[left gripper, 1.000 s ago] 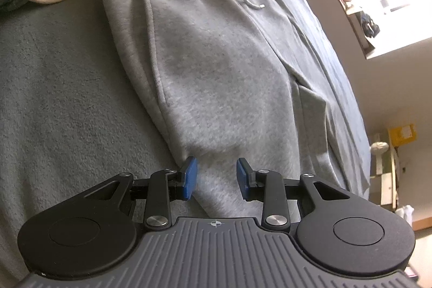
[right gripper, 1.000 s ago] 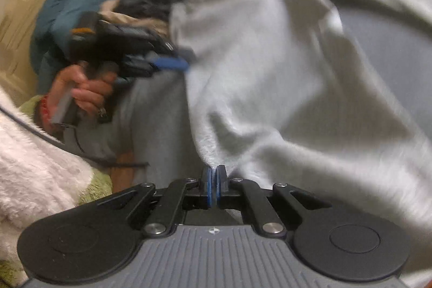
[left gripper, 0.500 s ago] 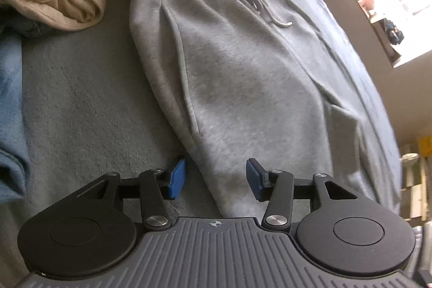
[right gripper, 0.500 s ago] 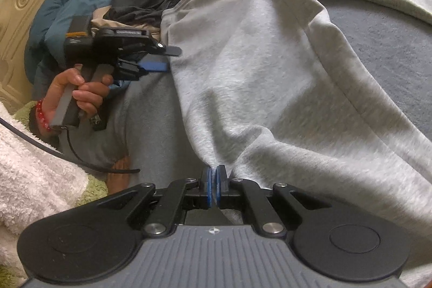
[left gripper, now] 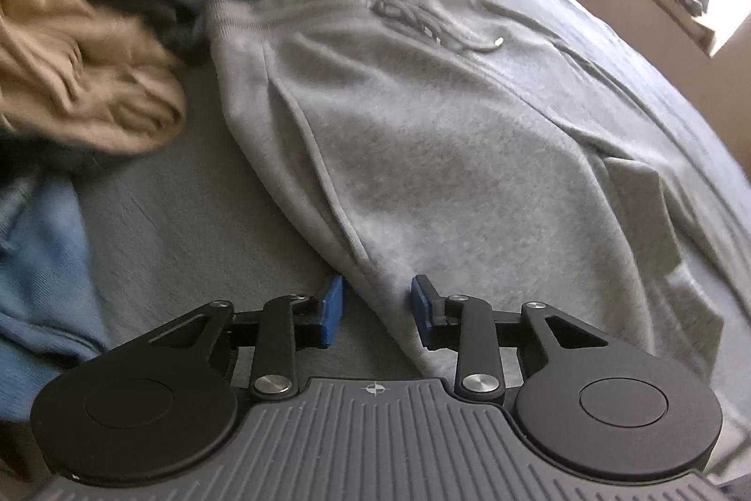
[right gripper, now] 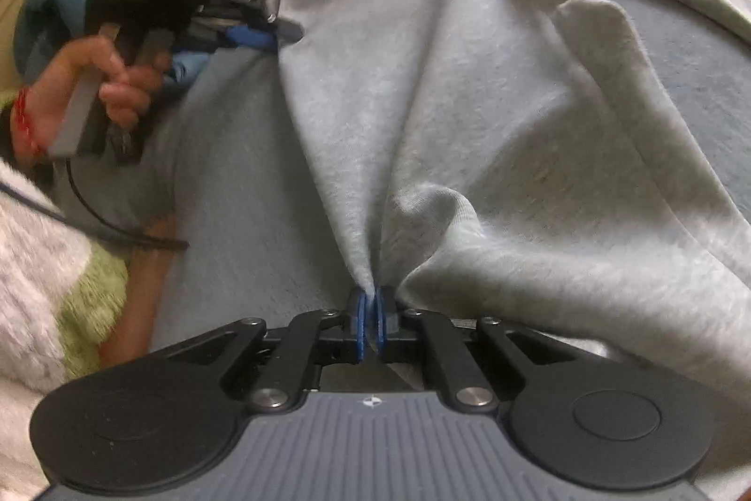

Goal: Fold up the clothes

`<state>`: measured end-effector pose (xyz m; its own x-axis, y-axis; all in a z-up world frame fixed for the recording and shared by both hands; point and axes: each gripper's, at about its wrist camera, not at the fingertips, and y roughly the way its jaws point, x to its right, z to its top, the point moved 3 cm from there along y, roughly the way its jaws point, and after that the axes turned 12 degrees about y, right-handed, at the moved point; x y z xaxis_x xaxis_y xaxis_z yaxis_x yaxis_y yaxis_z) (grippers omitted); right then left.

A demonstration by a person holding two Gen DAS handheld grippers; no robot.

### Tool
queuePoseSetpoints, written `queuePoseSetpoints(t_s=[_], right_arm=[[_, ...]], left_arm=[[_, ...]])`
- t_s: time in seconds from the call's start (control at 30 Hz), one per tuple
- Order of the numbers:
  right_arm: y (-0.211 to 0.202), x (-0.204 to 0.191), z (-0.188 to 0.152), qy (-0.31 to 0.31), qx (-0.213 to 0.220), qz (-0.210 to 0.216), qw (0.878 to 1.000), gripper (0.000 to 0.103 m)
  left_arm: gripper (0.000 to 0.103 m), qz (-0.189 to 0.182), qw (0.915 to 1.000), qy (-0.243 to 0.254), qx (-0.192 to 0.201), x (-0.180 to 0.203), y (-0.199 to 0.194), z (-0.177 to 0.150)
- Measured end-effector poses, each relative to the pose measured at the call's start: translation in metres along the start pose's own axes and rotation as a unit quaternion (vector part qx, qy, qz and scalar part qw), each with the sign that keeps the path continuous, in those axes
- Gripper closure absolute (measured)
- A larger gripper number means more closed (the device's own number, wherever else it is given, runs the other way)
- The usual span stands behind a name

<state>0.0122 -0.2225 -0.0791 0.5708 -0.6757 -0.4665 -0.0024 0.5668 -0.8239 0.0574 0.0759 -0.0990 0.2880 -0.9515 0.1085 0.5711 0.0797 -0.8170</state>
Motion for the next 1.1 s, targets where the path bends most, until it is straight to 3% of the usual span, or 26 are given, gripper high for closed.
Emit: queuePoseSetpoints(t_s=[0.1,0.23,0.27,0.37,0.5,0.53,0.63,0.8,0.87,0.9,0.97,1.0,1.07,1.1], right_arm=[[-0.036,0.016,-0.013,0.065,0.043,-0.012,0.997,0.089],[-0.098,0.051,-0.04,0.18,0.126,-0.042,0.975,0.087],[-0.114,0.059,-0.047,0.208,0.146,-0.049,0.966,0.086],[-0.161,0.086,-0.068,0.291,0.206,-0.07,0.932,0.066],[-0.225,0.123,-0.098,0.396,0.281,-0.097,0.869,0.048],[-0.241,0.132,-0.105,0.421,0.299,-0.103,0.85,0.043],[-0.243,0.157,-0.135,0.491,0.295,-0.117,0.811,0.04],[-0.239,0.198,-0.187,0.601,0.277,-0.137,0.737,0.04],[-0.237,0.214,-0.208,0.642,0.268,-0.145,0.704,0.034],[-0.236,0.222,-0.211,0.655,0.27,-0.135,0.693,0.03],[-0.232,0.234,-0.208,0.666,0.27,-0.107,0.687,0.028],[-0.228,0.24,-0.205,0.67,0.252,-0.097,0.692,0.029],[-0.22,0.247,-0.195,0.661,0.2,-0.092,0.718,0.03],[-0.215,0.246,-0.19,0.649,0.176,-0.093,0.734,0.04]], left_arm=[[0.068,0.033,0.998,0.036,0.039,0.001,-0.017,0.004],[0.067,0.004,0.993,0.092,0.074,0.024,-0.029,0.014],[0.065,-0.015,0.991,0.109,0.076,0.035,-0.028,0.017],[0.061,-0.089,0.9811,0.159,0.064,0.075,-0.024,0.024],[0.06,-0.177,0.9599,0.217,0.021,0.133,-0.014,0.027],[0.06,-0.195,0.9533,0.231,0.01,0.147,-0.011,0.027],[0.059,-0.248,0.9265,0.282,-0.02,0.192,-0.006,0.024],[0.055,-0.286,0.868,0.404,-0.044,0.267,0.0,0.001],[0.05,-0.295,0.8445,0.444,-0.045,0.289,0.004,-0.01],[0.05,-0.302,0.8335,0.461,-0.045,0.298,0.007,-0.016],[0.05,-0.309,0.8203,0.48,-0.039,0.313,0.012,-0.025],[0.05,-0.313,0.815,0.486,-0.04,0.32,0.014,-0.03],[0.05,-0.319,0.81,0.49,-0.045,0.33,0.019,-0.037],[0.05,-0.324,0.8083,0.489,-0.048,0.334,0.021,-0.041]])
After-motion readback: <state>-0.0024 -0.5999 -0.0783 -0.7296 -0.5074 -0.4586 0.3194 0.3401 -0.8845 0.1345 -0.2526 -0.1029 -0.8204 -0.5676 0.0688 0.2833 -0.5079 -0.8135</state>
